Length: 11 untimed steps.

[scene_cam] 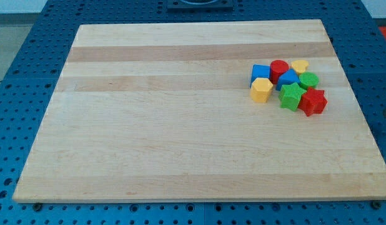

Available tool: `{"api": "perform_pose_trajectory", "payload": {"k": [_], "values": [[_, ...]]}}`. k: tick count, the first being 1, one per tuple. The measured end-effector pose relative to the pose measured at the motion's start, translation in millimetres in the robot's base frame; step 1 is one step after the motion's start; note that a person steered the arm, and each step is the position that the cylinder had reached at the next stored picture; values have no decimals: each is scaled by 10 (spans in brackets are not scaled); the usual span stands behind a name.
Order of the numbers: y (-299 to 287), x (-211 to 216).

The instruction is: Slide the yellow hexagon to the center of the board

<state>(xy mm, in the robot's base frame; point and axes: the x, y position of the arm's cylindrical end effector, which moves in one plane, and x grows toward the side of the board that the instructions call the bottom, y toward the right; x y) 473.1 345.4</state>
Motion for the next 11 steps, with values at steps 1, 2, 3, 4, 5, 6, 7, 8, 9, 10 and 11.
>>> {"api": "perform_pose_trajectory", "payload": {"k": [1, 2, 3, 4, 5, 6, 7, 8, 9, 10, 11], "values": [[-227, -305], [-872, -443], [-1711, -449], [-2289, -430], [-1941, -350], [-1663, -374], [-2059, -621], [-2594, -822], [-2845, -804], [-2597, -596], [-2409, -442]]}}
